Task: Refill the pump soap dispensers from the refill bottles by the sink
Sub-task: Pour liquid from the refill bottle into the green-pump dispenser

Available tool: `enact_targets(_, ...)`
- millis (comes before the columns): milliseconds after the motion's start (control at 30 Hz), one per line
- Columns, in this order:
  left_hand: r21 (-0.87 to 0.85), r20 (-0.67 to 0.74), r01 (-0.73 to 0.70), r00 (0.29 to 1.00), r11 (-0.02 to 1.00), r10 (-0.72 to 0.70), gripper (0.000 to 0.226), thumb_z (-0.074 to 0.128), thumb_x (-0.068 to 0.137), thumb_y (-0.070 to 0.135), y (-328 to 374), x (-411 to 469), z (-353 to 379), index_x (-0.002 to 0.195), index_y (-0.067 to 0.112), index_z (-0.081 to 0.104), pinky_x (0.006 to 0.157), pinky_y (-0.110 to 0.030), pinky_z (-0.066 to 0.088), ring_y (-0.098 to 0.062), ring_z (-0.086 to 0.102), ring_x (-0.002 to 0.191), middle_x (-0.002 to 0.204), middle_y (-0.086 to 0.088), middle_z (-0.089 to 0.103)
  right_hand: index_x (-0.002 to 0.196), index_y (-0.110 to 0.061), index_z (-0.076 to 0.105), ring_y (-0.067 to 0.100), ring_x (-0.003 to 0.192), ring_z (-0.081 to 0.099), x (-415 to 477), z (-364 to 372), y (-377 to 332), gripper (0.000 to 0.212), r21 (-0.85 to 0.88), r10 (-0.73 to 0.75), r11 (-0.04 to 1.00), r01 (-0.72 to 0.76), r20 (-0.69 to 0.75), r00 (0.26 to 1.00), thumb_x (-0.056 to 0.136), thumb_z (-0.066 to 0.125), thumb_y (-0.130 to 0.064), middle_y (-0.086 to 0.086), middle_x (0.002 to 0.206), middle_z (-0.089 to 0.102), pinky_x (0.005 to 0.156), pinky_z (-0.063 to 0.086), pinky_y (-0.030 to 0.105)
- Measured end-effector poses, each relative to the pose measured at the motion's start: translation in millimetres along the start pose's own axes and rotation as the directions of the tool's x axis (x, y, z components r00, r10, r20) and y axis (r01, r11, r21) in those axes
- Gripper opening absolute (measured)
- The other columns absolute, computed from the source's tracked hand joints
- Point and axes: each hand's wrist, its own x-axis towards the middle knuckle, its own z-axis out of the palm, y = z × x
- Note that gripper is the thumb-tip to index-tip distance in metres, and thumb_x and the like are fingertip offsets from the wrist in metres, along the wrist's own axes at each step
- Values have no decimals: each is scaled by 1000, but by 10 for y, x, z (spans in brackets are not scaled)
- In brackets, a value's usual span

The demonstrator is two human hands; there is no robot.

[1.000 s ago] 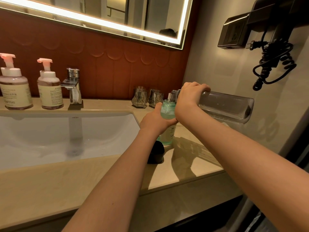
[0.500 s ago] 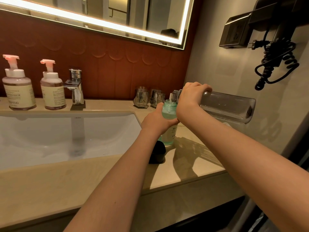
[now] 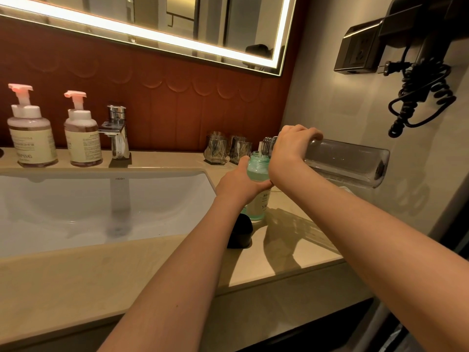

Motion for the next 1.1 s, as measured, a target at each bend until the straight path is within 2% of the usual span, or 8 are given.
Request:
enact_targets(333,-4,-15,1,1000,1000,-1,80,58,82,55,-30,34,24,144,25,18,82,-34,43,-30,51,119,134,-8,52,130,0,40,33,115,48,-26,-25,26,49,18,-26,1000,25,38,999,88,61,-15,17,125,44,90,44,50)
enact_targets(467,-14,-13,4,1000,1000,-4,79,59,81,56,-40,58,29,143,24,21,79,-32,41,-30,50,120,134,-7,52,135,0,38,32,118,46,-40,-3,98,46,176,-24,984,8,89,996,93,52,-12,15,128,43,91,41,50)
enact_targets(567,-41,-8,6,1000,999,-6,78,61,78,58,-61,100,50,139,26,24,77,-31,39,-29,52,117,131,-5,54,138,1,31,32,123,42,-111,17,214,55,345,-72,938,16,148,986,92,53,-19,15,133,39,97,37,50)
enact_targets(700,-104,20,17,1000,994,-15,75,65,76,54,-59,111,51,135,26,28,83,-35,44,-28,53,115,128,-4,55,139,2,26,30,123,41,-180,46,322,67,472,-136,881,25,202,970,88,59,-26,15,133,37,98,38,47)
enact_targets(833,-147,56,27,998,989,-19,81,67,78,48,-40,100,20,140,22,23,87,-34,41,-27,50,119,134,-4,51,137,2,25,29,122,47,-156,136,409,76,658,-136,750,-73,262,956,81,67,-25,15,134,42,97,37,42)
enact_targets(967,-188,84,31,996,982,-15,85,70,76,46,-37,114,7,141,21,22,95,-38,43,-26,49,121,135,-4,49,134,-1,26,30,122,48,-110,262,469,78,847,-111,497,-190,279,954,77,74,-24,14,133,46,91,43,41)
enact_targets(1100,-213,106,35,994,976,-13,87,71,77,43,-13,116,8,142,20,20,98,-38,42,-25,48,122,136,-5,48,137,-1,25,31,126,45,-91,300,502,83,922,-115,298,-246,290,950,76,76,-26,14,137,44,91,44,40)
